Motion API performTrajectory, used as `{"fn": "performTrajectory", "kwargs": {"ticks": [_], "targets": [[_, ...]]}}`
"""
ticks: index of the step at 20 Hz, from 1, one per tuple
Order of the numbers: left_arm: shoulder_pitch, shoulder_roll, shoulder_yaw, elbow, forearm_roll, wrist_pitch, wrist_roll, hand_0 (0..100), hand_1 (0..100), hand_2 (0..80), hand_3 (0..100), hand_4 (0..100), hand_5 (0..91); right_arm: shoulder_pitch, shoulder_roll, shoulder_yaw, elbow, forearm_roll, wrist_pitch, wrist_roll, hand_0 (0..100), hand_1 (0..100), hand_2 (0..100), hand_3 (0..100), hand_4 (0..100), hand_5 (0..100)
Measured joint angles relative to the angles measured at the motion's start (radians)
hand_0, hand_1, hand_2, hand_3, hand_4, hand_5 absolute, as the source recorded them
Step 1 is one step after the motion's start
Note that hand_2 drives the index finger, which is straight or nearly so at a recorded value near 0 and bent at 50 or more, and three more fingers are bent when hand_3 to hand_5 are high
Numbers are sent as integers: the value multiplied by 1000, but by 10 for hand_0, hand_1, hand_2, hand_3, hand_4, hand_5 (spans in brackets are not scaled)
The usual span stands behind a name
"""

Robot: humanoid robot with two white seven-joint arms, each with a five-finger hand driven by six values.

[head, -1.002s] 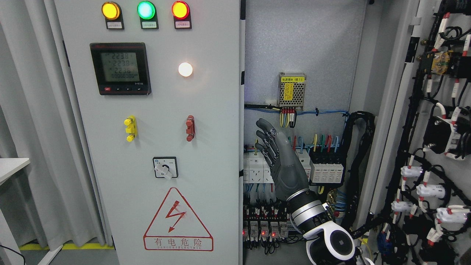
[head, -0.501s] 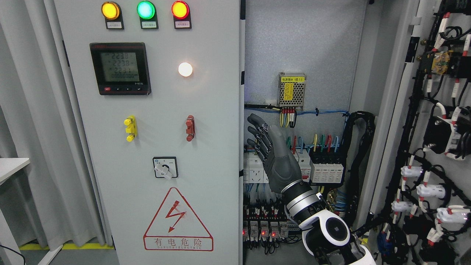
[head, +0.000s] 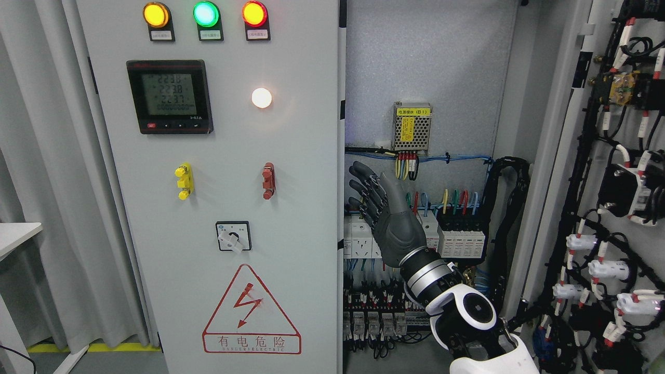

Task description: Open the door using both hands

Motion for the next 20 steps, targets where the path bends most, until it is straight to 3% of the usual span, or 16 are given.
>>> {"fn": "performTrajectory", "kwargs": {"ticks": [11, 20], "targets": [[-14, 2, 1, 0, 1, -13, -8, 290, 0, 28, 28, 34, 0, -32, 0, -10, 14, -32, 12, 85, 219, 0, 0, 0, 0, 0], [-16, 2, 1, 0, 1, -14, -9, 290, 0, 28, 28, 34, 0, -41, 0, -16, 35, -38, 36, 129, 219, 0, 0, 0, 0, 0]]}}
